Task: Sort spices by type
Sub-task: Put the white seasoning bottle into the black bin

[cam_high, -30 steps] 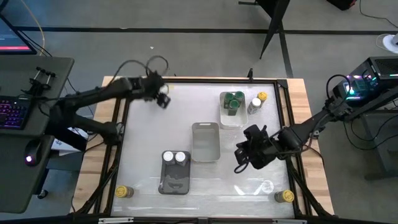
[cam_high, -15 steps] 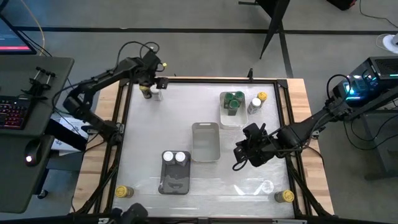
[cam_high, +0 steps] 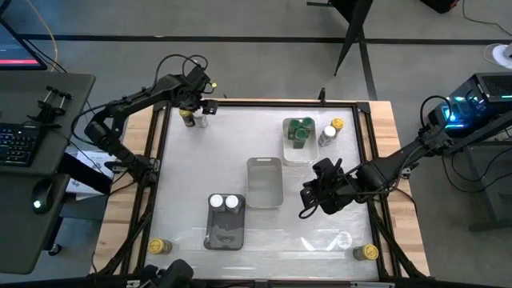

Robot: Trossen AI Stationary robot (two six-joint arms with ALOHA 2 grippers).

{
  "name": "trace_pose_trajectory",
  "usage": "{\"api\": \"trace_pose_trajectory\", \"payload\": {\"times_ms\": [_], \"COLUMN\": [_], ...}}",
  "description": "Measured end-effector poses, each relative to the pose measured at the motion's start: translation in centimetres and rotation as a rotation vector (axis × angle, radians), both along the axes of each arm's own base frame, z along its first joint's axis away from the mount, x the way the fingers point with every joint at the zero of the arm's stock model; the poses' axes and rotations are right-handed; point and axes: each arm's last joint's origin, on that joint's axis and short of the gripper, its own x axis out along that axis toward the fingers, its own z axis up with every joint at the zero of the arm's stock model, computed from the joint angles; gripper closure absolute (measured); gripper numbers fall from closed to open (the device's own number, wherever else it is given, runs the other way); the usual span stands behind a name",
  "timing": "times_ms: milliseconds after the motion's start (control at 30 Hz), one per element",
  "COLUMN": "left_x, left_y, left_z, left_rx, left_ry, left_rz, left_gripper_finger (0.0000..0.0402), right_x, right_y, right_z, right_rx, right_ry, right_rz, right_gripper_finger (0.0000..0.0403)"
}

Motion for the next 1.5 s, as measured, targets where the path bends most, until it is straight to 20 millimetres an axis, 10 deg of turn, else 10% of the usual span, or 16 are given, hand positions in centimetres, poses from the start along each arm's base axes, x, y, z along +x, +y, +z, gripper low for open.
{"api": "trace_pose_trajectory", "payload": {"times_ms": [467,800,1500], "left_x": [0.3,0.4,1.4], "left_y": [0.3,0.1,-2.5], "left_z": [-0.1,0.1,-1.6], "left_rx": [0.066,0.102,0.101], "left_ry": [0.028,0.071,0.151], "left_rz": [0.009,0.007,-0.021], "left_gripper_finger": [0.0165,0.0386,0.0401], "right_x": [0.0,0.0,0.1], "right_y": [0.0,0.0,0.0], "right_z": [0.0,0.0,0.0], "right_rx": [-0.012,-0.012,-0.008], "right_ry": [-0.002,-0.003,-0.009], "right_rz": [0.0,0.0,0.001], "right_gripper_finger": [0.0403,0.0403,0.0403]}}
